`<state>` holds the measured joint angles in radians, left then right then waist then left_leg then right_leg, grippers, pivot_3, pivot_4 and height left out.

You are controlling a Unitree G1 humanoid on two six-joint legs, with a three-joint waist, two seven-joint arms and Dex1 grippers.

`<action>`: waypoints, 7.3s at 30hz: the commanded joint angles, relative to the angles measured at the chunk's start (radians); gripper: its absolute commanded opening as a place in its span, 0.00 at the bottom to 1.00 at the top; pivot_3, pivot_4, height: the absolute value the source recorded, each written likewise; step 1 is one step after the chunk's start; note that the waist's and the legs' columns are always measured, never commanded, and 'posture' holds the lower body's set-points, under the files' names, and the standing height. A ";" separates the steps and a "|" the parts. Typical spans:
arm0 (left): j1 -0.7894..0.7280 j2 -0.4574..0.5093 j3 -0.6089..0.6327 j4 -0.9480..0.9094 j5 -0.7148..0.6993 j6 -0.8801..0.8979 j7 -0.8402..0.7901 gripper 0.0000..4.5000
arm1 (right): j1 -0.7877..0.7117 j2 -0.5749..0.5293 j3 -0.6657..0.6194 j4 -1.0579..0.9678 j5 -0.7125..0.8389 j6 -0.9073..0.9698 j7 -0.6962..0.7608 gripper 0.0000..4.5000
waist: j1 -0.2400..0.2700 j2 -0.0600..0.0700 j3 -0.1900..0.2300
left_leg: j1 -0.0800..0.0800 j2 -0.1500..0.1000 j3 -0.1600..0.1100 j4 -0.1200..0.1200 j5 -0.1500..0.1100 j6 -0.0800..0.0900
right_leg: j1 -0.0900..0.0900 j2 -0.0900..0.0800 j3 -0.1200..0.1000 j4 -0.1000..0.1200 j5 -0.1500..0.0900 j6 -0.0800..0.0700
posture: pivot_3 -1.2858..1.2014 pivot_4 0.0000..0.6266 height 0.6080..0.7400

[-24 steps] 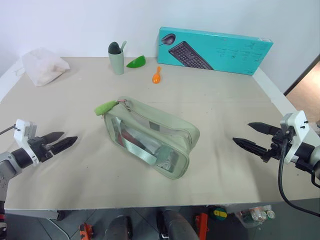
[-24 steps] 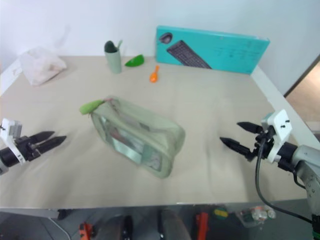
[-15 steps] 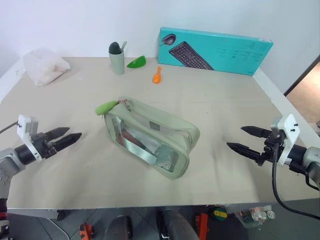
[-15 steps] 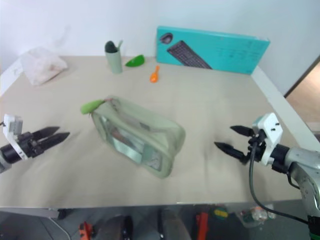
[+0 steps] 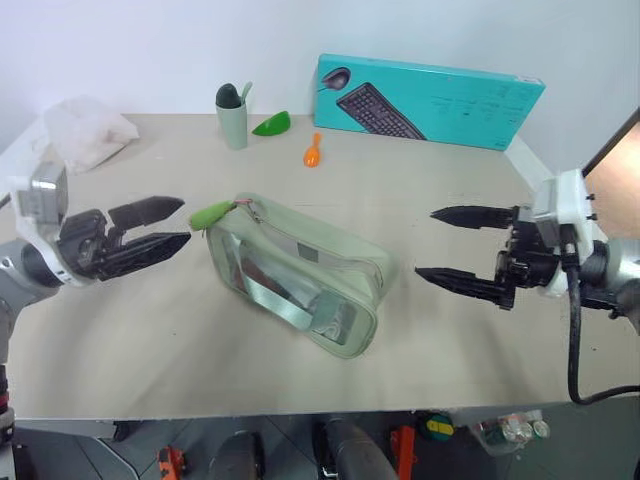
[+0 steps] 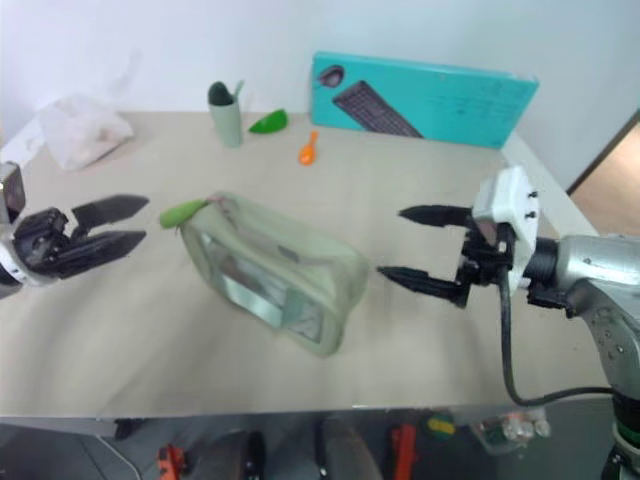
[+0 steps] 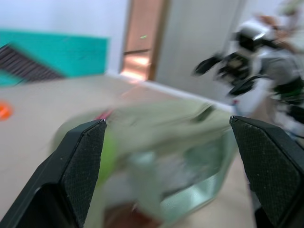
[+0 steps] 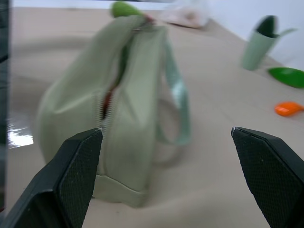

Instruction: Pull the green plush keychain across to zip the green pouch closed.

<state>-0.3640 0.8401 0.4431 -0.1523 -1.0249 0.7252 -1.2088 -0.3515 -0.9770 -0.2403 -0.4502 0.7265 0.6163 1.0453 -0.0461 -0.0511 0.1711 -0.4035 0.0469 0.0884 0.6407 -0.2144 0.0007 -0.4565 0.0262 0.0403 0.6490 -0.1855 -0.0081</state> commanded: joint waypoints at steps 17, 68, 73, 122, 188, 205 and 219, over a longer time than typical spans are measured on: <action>0.128 0.001 0.002 -0.156 -0.047 0.003 0.007 0.96 | 0.082 -0.019 -0.130 -0.217 0.331 0.145 -0.019 1.00 | 0.004 0.000 0.000 | 0.000 0.000 -0.003 0.001 0.000 0.000 | 0.001 0.000 -0.002 0.001 -0.002 -0.002 | 0.52 0.24 1.00; 0.173 -0.021 0.090 -0.140 -0.131 -0.020 0.111 1.00 | -0.128 0.150 0.311 0.184 -0.309 -0.333 0.115 0.01 | 0.002 0.000 0.000 | -0.001 0.003 0.000 0.011 0.001 0.000 | 0.002 0.001 -0.001 0.001 -0.004 -0.007 | 0.52 0.24 1.00; 0.154 -0.033 0.109 -0.113 -0.170 -0.007 0.146 1.00 | -0.297 0.172 0.350 0.355 -0.347 -0.452 0.251 0.01 | 0.002 0.000 0.001 | -0.001 0.003 0.001 0.011 0.001 0.000 | 0.001 0.002 -0.001 0.001 -0.004 -0.007 | 0.52 0.24 1.00; 0.102 -0.017 -0.005 -0.151 -0.167 0.018 0.116 1.00 | -0.117 0.089 0.148 0.211 -0.242 -0.199 0.163 0.94 | 0.001 0.000 0.000 | 0.001 0.001 -0.004 0.011 -0.003 -0.006 | -0.002 0.004 -0.004 0.015 -0.007 -0.013 | 0.52 0.24 1.00; 0.034 -0.103 -0.052 -0.056 -0.008 -0.040 0.194 0.01 | -0.104 0.170 0.230 0.223 -0.295 -0.231 0.091 0.00 | 0.000 0.000 0.000 | 0.001 0.004 -0.007 0.011 -0.003 -0.006 | -0.001 0.006 -0.009 0.015 -0.008 -0.014 | 0.52 0.24 1.00; -0.136 -0.133 -0.274 -0.073 0.102 0.013 0.227 0.01 | -0.102 0.180 0.233 0.222 -0.302 -0.240 0.078 0.00 | -0.001 0.000 0.000 | 0.002 0.005 -0.010 0.010 -0.003 -0.006 | 0.000 0.009 -0.011 0.015 -0.006 -0.010 | 0.52 0.24 1.00; -0.140 -0.181 -0.184 -0.037 0.050 -0.030 0.195 0.76 | -0.096 0.178 0.227 0.219 -0.298 -0.242 0.074 0.00 | -0.001 0.000 0.000 | 0.002 0.007 -0.011 0.011 -0.003 -0.006 | 0.000 0.010 -0.012 0.015 -0.006 -0.011 | 0.52 0.24 1.00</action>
<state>-0.4799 0.6574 0.2160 -0.1772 -0.9603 0.7166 -1.0138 -0.4383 -0.7979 -0.0053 -0.2137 0.4275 0.3821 1.1232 -0.0469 -0.0510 0.1714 -0.4018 0.0538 0.0774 0.6515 -0.2174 -0.0056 -0.4561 0.0363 0.0280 0.6636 -0.1913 -0.0190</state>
